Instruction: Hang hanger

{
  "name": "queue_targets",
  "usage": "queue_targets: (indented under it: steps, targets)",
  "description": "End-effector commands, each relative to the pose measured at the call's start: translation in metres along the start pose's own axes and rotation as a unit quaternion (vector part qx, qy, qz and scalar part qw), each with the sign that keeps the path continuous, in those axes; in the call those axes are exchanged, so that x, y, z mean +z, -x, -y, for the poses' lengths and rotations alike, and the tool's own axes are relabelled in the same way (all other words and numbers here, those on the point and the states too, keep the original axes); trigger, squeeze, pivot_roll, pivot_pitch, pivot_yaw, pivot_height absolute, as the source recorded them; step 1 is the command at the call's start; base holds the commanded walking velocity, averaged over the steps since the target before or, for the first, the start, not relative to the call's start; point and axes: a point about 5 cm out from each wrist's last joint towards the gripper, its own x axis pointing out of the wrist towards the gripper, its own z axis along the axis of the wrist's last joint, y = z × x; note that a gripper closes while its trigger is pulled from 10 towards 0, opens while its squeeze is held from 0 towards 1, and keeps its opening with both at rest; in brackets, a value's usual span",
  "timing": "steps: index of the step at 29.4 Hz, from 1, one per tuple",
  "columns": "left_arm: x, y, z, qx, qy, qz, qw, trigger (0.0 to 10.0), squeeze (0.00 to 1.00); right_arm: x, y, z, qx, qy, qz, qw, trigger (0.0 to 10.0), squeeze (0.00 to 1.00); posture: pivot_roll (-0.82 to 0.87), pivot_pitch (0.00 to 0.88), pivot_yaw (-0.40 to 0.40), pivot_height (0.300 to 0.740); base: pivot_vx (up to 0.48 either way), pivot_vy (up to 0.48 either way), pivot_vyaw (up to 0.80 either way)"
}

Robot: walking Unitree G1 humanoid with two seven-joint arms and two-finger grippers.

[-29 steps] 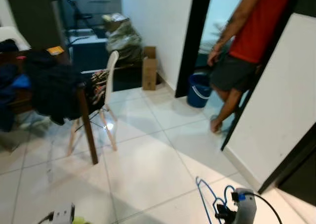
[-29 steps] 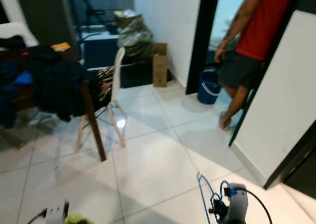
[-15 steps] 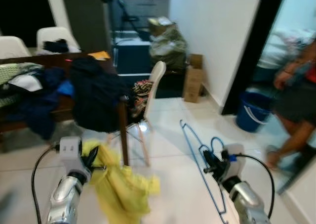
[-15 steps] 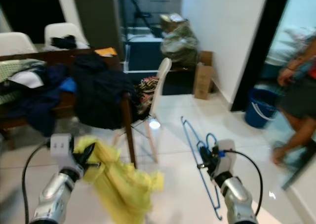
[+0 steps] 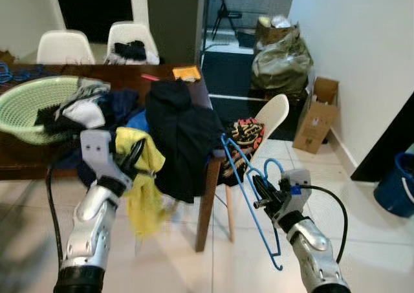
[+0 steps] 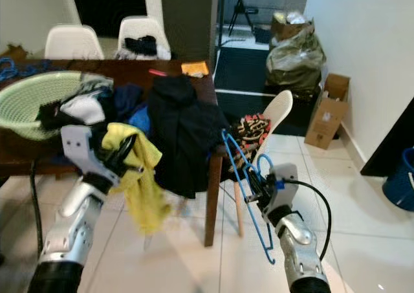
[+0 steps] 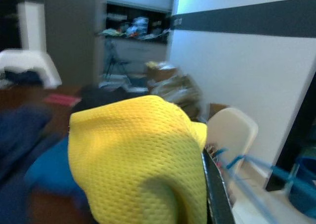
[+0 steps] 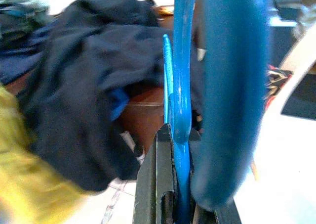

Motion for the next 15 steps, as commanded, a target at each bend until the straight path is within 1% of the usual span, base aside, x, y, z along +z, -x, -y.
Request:
queue_targets:
  steps: [1,2,3,4,5,6,7,8,9,10,12,13,14,15]
  targets:
    - [0.024,-0.009,0.008,-0.031,0.001,0.037,0.999,10.0,0.0,0.007,-0.002,0.0,0.001,-0.009,0.012,1.0,10.0,0.0,0.02,0.0,-0.03,0.74,0.48,0.0,-0.8]
    - [0.024,-0.009,0.008,-0.031,0.001,0.037,0.999,10.0,0.0,0.007,-0.002,0.0,0.001,-0.009,0.012,1.0,10.0,0.0,0.02,0.0,-0.03,0.74,0.48,0.0,-0.8]
    - [0.053,-0.022,0.019,-0.059,0.003,0.081,0.995,10.0,0.0,0.008,-0.001,0.002,0.0,-0.016,0.01,1.0,10.0,0.0,0.02,0.0,-0.032,0.74,0.48,0.0,-0.8]
    - [0.053,-0.022,0.019,-0.059,0.003,0.081,0.995,10.0,0.0,0.008,-0.001,0.002,0.0,-0.016,0.01,1.0,10.0,0.0,0.02,0.0,-0.032,0.74,0.48,0.0,-0.8]
    - [0.085,-0.033,0.029,-0.084,0.0,0.129,0.988,10.0,0.0,0.009,-0.001,0.004,-0.002,-0.019,0.01,1.0,10.0,0.0,0.03,0.0,-0.035,0.74,0.48,0.0,-0.8]
    - [0.115,-0.041,0.037,-0.097,-0.005,0.17,0.981,10.0,0.0,0.009,0.0,0.005,-0.004,-0.023,0.008,1.0,10.0,0.0,0.03,0.0,-0.035,0.74,0.48,0.0,-0.52]
    - [0.115,-0.041,0.037,-0.097,-0.005,0.17,0.981,10.0,0.0,0.009,0.0,0.005,-0.004,-0.023,0.008,1.0,10.0,0.0,0.03,0.0,-0.035,0.74,0.48,0.0,-0.52]
    - [0.132,-0.044,0.042,-0.102,-0.008,0.193,0.976,10.0,0.0,0.009,0.0,0.006,-0.006,-0.025,0.007,1.0,10.0,0.0,0.03,0.0,-0.035,0.74,0.48,0.0,-0.52]
    - [0.132,-0.044,0.042,-0.102,-0.008,0.193,0.976,10.0,0.0,0.009,0.0,0.006,-0.006,-0.025,0.007,1.0,10.0,0.0,0.03,0.0,-0.035,0.74,0.48,0.0,-0.52]
    - [0.151,-0.047,0.036,-0.084,-0.019,0.219,0.972,10.0,0.0,0.01,0.001,0.007,-0.007,-0.025,0.007,1.0,10.0,0.0,0.02,0.0,-0.033,0.74,0.48,0.0,0.0]
    - [0.151,-0.047,0.036,-0.084,-0.019,0.219,0.972,10.0,0.0,0.01,0.001,0.007,-0.007,-0.025,0.007,1.0,10.0,0.0,0.02,0.0,-0.033,0.74,0.48,0.0,0.0]
    - [0.168,-0.05,0.022,-0.05,-0.042,0.241,0.968,10.0,0.0,0.01,0.001,0.007,-0.009,-0.025,0.007,1.0,10.0,0.0,0.02,0.0,-0.034,0.74,0.48,0.0,0.0]
    - [0.184,-0.053,0.0,-0.012,-0.07,0.255,0.964,10.0,0.0,0.01,0.001,0.007,-0.009,-0.024,0.005,1.0,10.0,0.0,0.03,0.0,-0.037,0.74,0.48,0.0,0.0]
    - [0.184,-0.053,0.0,-0.012,-0.07,0.255,0.964,10.0,0.0,0.01,0.001,0.007,-0.009,-0.024,0.005,1.0,10.0,0.0,0.03,0.0,-0.037,0.74,0.48,0.0,0.0]
